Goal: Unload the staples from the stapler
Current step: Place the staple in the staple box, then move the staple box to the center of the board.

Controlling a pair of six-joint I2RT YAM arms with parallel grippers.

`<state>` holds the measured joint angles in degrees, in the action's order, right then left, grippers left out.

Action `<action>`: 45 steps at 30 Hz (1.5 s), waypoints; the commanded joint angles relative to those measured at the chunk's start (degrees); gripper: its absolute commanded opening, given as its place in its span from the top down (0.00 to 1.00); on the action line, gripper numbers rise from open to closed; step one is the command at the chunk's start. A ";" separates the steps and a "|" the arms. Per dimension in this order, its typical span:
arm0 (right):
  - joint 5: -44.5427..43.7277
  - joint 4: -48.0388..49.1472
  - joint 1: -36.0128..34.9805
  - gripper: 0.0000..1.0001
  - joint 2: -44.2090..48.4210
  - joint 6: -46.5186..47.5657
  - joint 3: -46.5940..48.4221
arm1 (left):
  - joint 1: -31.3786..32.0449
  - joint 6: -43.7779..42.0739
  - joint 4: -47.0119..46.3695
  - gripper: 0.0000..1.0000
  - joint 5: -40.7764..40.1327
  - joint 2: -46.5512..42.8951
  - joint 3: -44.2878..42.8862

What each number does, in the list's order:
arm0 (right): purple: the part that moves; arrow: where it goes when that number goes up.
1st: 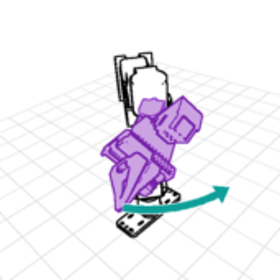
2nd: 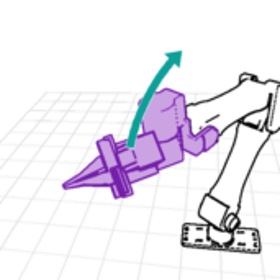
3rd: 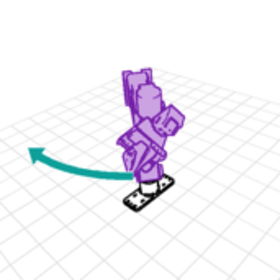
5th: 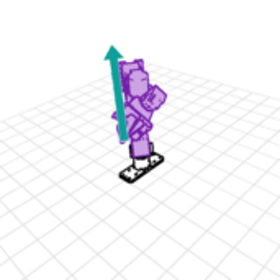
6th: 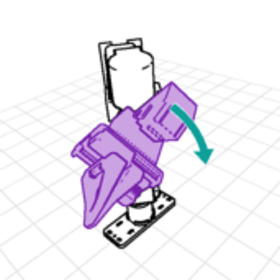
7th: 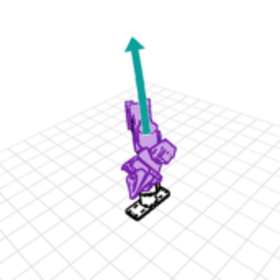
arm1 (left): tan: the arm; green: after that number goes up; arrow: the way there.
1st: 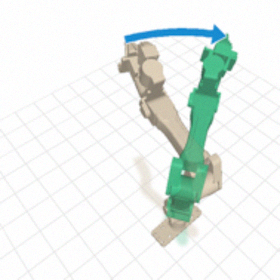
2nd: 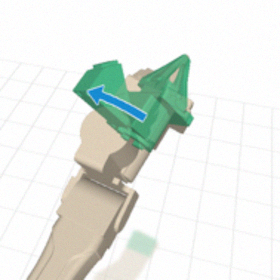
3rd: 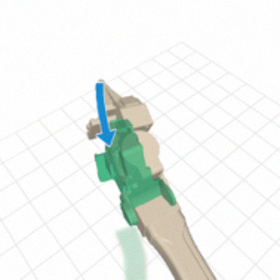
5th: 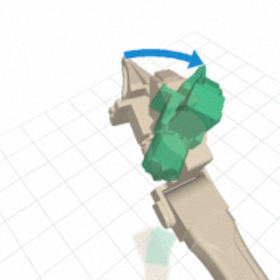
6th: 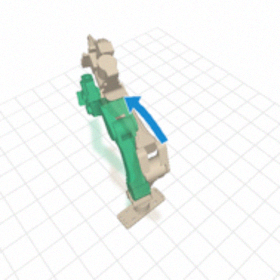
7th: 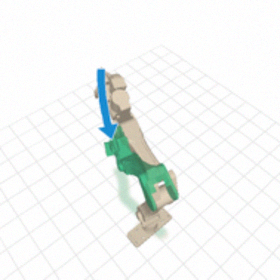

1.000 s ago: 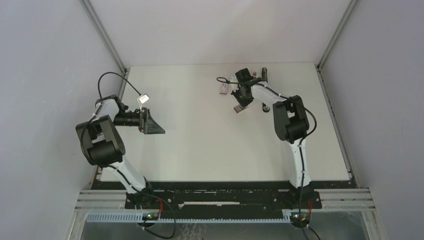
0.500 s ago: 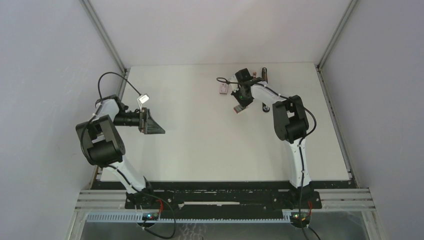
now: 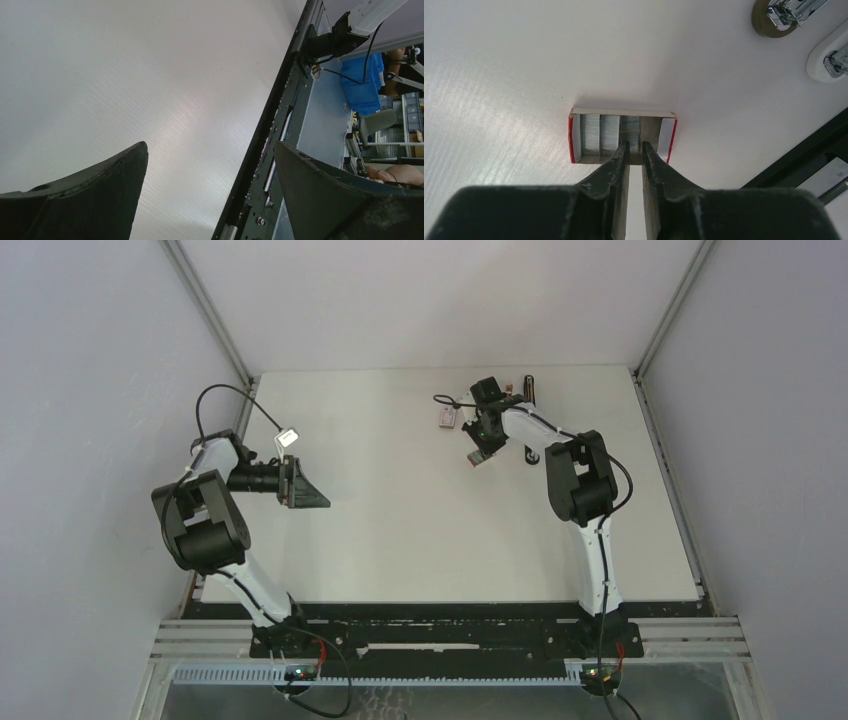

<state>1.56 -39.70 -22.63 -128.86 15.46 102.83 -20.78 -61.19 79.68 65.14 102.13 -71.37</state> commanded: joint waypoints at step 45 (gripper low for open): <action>-32.49 4.86 -3.02 0.00 10.36 1.17 13.41 | 5.10 43.06 -44.64 0.00 -22.94 -17.10 2.87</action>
<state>-21.37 -37.91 -23.86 -115.87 16.25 110.78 -16.62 -28.29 45.69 49.43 88.20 -68.38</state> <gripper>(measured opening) 0.997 0.996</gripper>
